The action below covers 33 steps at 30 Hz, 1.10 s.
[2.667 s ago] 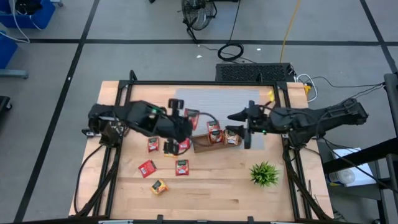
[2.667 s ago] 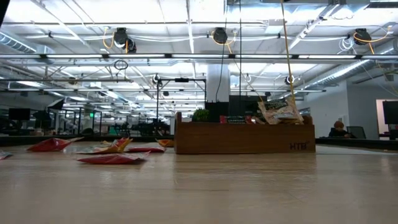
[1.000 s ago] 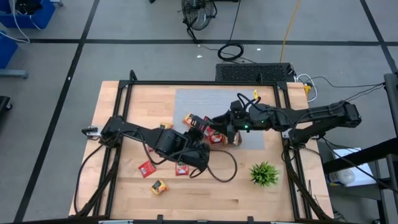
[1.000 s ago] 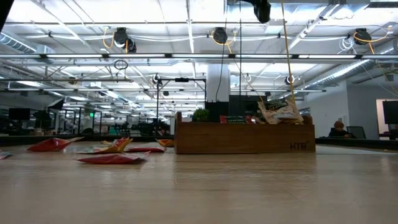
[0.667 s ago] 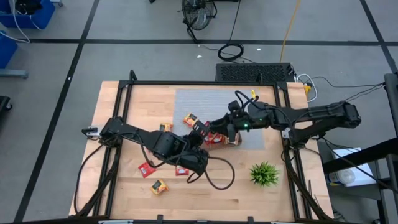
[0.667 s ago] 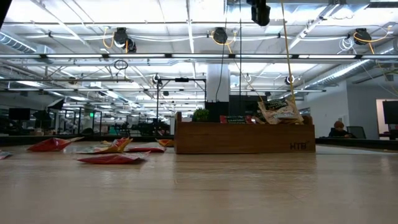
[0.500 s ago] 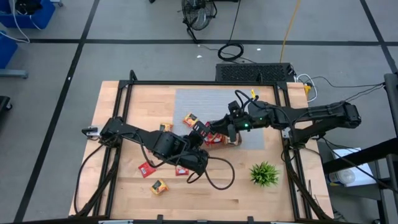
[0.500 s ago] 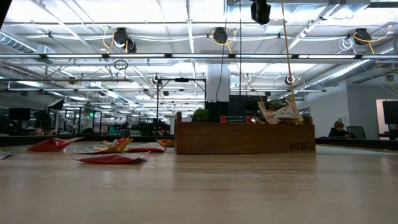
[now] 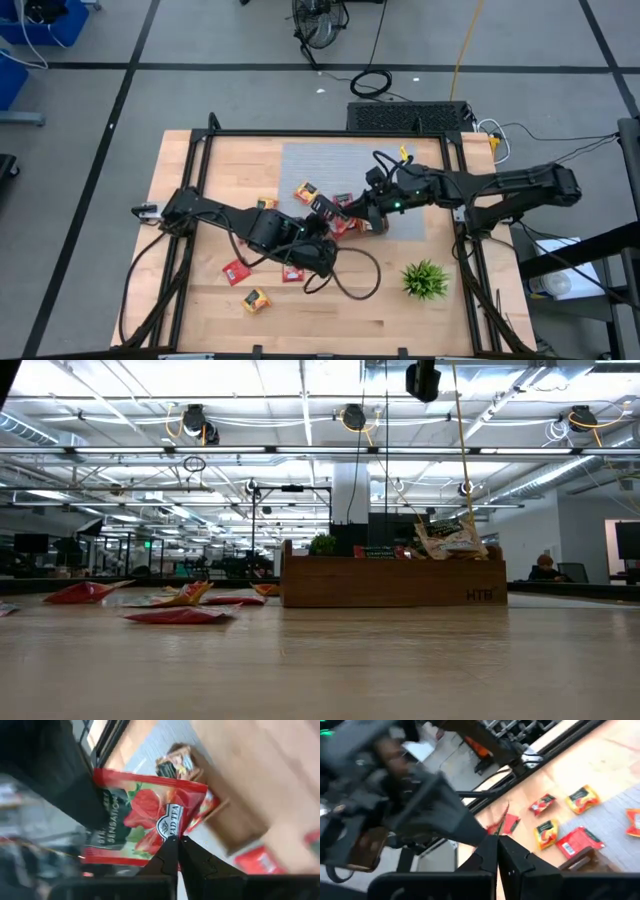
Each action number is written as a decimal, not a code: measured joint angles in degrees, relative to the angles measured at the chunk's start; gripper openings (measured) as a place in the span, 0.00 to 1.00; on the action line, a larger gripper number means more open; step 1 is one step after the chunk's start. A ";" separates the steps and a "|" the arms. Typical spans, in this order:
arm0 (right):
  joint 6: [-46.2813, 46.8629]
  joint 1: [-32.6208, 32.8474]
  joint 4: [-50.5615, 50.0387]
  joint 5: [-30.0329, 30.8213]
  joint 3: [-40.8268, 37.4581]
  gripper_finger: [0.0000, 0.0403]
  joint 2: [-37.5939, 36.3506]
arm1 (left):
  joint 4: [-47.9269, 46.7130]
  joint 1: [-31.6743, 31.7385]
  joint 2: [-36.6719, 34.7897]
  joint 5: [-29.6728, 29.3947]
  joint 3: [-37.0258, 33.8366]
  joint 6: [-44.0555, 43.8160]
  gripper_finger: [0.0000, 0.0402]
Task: Pick & Place Tea
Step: Put the red tea bag into the middle section of the wooden organizer
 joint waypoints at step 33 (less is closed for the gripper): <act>-29.08 -14.66 -24.15 -12.54 16.15 0.00 1.01 | 18.39 9.20 -16.63 28.42 0.02 -32.48 0.53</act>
